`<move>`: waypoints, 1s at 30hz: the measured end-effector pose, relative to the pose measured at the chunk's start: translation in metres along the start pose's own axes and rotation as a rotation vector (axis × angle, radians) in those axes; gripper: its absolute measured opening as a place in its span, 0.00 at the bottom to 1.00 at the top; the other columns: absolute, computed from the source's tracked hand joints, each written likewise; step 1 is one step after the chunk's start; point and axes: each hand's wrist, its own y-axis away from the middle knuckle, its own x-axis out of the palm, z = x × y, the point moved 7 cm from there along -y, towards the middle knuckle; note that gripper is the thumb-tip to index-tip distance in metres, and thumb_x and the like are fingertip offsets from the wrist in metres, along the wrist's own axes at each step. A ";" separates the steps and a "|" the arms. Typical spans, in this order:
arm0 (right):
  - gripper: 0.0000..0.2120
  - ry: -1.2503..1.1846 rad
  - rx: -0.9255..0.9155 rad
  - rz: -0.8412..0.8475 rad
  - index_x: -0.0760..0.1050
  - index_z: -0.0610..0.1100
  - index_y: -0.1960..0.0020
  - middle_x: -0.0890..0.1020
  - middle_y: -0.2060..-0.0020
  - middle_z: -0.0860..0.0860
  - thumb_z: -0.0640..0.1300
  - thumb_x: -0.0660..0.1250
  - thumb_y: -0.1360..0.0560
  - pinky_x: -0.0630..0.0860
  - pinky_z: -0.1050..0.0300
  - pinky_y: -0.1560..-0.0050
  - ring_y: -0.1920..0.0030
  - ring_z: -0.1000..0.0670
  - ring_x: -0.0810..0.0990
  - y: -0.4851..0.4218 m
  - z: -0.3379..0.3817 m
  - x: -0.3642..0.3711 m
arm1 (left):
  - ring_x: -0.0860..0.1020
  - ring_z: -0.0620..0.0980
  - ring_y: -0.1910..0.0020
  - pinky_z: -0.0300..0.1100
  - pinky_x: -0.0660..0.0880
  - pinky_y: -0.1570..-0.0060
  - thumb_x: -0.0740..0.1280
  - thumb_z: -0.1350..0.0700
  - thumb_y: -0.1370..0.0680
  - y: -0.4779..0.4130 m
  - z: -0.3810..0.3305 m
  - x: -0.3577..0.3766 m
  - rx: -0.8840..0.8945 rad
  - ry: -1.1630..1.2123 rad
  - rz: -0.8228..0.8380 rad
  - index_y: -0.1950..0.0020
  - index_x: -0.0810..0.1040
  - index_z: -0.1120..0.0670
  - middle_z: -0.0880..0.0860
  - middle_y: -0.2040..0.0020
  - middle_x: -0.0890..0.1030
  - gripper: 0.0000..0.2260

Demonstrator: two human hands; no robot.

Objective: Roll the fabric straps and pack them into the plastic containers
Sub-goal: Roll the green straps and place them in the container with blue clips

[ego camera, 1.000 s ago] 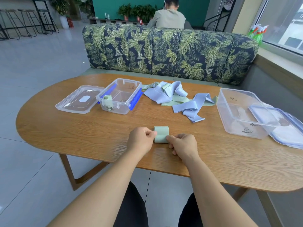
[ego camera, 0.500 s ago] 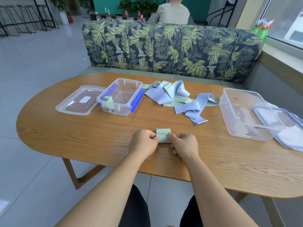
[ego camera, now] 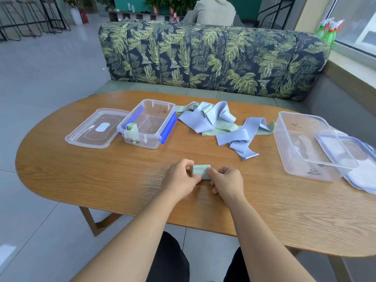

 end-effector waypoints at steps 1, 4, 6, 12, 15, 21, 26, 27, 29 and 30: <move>0.12 -0.002 0.006 -0.001 0.76 0.44 0.60 0.82 0.72 0.49 0.53 0.69 0.28 0.80 0.49 0.58 0.75 0.52 0.78 -0.002 0.000 0.000 | 0.79 0.48 0.47 0.49 0.76 0.43 0.75 0.50 0.31 -0.002 0.000 0.000 0.002 -0.001 -0.001 0.39 0.76 0.46 0.45 0.43 0.79 0.21; 0.13 0.001 0.008 -0.004 0.76 0.44 0.60 0.82 0.71 0.49 0.53 0.69 0.28 0.79 0.50 0.59 0.76 0.52 0.77 -0.005 0.002 0.001 | 0.78 0.46 0.44 0.49 0.74 0.41 0.74 0.50 0.30 -0.008 0.000 0.000 -0.008 0.008 -0.003 0.40 0.76 0.46 0.45 0.44 0.80 0.20; 0.11 -0.028 -0.004 0.003 0.76 0.44 0.57 0.83 0.68 0.49 0.52 0.69 0.27 0.78 0.51 0.61 0.76 0.52 0.77 -0.005 0.004 0.001 | 0.77 0.46 0.43 0.48 0.74 0.39 0.74 0.50 0.29 -0.013 0.001 -0.001 -0.015 0.019 0.004 0.40 0.75 0.47 0.46 0.44 0.80 0.19; 0.08 -0.097 -0.004 0.043 0.75 0.44 0.51 0.83 0.62 0.48 0.46 0.70 0.27 0.72 0.58 0.69 0.77 0.53 0.75 -0.008 0.004 0.000 | 0.78 0.44 0.46 0.46 0.74 0.40 0.73 0.49 0.28 -0.022 -0.002 -0.002 -0.031 0.025 0.030 0.42 0.77 0.47 0.44 0.48 0.79 0.16; 0.09 -0.072 -0.011 0.050 0.75 0.44 0.52 0.82 0.65 0.49 0.48 0.70 0.27 0.72 0.58 0.68 0.78 0.54 0.75 -0.011 0.006 0.000 | 0.78 0.44 0.46 0.47 0.75 0.41 0.73 0.45 0.32 -0.023 -0.003 0.001 -0.013 -0.003 0.100 0.41 0.77 0.45 0.43 0.45 0.80 0.20; 0.11 -0.066 0.003 0.034 0.76 0.43 0.53 0.82 0.69 0.48 0.50 0.70 0.28 0.78 0.52 0.62 0.77 0.52 0.75 -0.019 0.006 0.002 | 0.79 0.44 0.51 0.49 0.77 0.45 0.70 0.42 0.35 -0.026 -0.005 0.001 0.050 -0.091 0.159 0.47 0.76 0.39 0.42 0.48 0.80 0.17; 0.10 0.021 -0.018 -0.014 0.75 0.47 0.51 0.83 0.62 0.52 0.53 0.69 0.27 0.80 0.52 0.57 0.67 0.52 0.82 -0.022 0.010 0.000 | 0.80 0.45 0.55 0.50 0.77 0.47 0.69 0.40 0.35 -0.031 -0.008 0.002 0.063 -0.077 0.168 0.51 0.77 0.40 0.42 0.52 0.81 0.14; 0.11 0.049 -0.039 -0.024 0.75 0.48 0.50 0.83 0.59 0.53 0.53 0.69 0.27 0.80 0.51 0.55 0.61 0.51 0.82 -0.022 0.011 0.001 | 0.81 0.45 0.56 0.50 0.78 0.48 0.70 0.41 0.33 -0.032 -0.007 0.002 0.062 -0.060 0.165 0.52 0.78 0.41 0.42 0.54 0.81 0.12; 0.11 0.119 -0.098 -0.021 0.75 0.51 0.45 0.81 0.51 0.55 0.52 0.66 0.25 0.77 0.52 0.51 0.52 0.51 0.81 -0.022 0.016 0.004 | 0.81 0.46 0.60 0.49 0.79 0.51 0.72 0.45 0.31 -0.033 -0.005 0.002 0.057 -0.009 0.156 0.54 0.79 0.43 0.42 0.57 0.81 0.09; 0.11 0.151 -0.134 -0.011 0.75 0.52 0.42 0.80 0.48 0.55 0.51 0.65 0.24 0.76 0.52 0.50 0.49 0.52 0.79 -0.021 0.019 0.006 | 0.81 0.46 0.62 0.48 0.80 0.53 0.73 0.46 0.30 -0.034 -0.005 0.002 0.056 0.022 0.155 0.54 0.79 0.43 0.43 0.58 0.81 0.08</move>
